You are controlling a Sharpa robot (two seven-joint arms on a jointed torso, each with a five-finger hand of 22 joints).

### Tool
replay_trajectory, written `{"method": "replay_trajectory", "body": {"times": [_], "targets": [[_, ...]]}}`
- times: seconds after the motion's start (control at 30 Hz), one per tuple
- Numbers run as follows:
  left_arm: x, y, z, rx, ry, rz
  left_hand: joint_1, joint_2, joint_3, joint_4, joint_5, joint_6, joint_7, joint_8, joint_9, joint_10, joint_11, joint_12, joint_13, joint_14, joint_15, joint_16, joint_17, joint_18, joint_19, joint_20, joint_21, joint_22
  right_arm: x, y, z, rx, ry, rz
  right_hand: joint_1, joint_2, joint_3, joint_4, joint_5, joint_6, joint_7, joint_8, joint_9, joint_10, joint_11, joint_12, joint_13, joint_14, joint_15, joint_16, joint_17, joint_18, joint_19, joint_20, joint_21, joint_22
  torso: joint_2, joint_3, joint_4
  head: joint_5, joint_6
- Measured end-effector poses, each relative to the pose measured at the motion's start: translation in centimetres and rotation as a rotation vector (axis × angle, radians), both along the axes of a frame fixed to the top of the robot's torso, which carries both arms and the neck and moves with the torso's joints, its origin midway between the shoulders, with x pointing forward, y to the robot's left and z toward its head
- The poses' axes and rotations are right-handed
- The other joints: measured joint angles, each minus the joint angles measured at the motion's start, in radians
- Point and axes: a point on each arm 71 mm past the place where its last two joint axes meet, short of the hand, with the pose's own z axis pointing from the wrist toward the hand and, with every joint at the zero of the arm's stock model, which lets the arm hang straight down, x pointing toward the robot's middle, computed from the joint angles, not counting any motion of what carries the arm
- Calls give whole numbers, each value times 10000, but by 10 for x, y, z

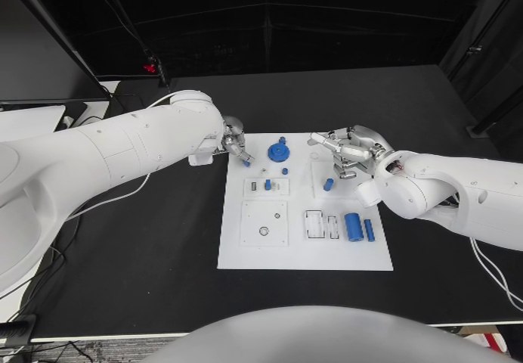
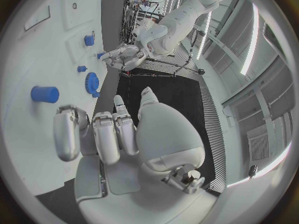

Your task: Assemble the parts on the task board

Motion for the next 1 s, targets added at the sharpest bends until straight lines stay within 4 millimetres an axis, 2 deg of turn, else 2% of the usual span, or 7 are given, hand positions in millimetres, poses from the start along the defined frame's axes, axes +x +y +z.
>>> {"method": "replay_trajectory", "body": {"times": [0.23, 0.47, 1.0], "targets": [[-2, 6, 8, -274, -291, -17, 22, 2, 27, 27, -1, 4, 3, -28, 19, 0, 0, 2, 0, 0, 0, 0, 0, 1, 0, 0, -38, 0, 0, -1, 0, -12, -1, -26, 0, 0, 0, 0, 0, 0, 0, 0, 0, 0, 0, 0, 0, 0, 0, 0, -1, 1, 0, 0, 0, 0, -2, 6, 10, -8, -17], [-12, 10, 21, -693, -435, -189, 22, 3, 103, 8, -4, 52, 52, -49, 42, 0, 0, 3, -5, 0, 1, 0, 0, 1, 0, 0, -39, 0, 0, -2, 0, -18, -1, -38, -1, -1, 0, 0, 0, 0, 0, 0, 0, 0, 0, 0, 0, 0, 0, 0, -1, 1, 0, 0, 0, 0, -8, 11, 11, 52, -48], [-50, 23, 17, -992, 365, -39, 141, -91, 317, 41, 40, 70, 70, -12, 30, 1, 0, 10, -89, 8, 10, 0, 0, 0, 0, 1, -194, 0, 0, -3, 0, -25, -5, -61, -1, -1, -28, 28, 0, -24, -24, 34, 0, 0, 0, 0, 0, 0, 0, 0, -3, 0, 0, 0, 0, 0, -11, 5, 10, 101, -85]]}}
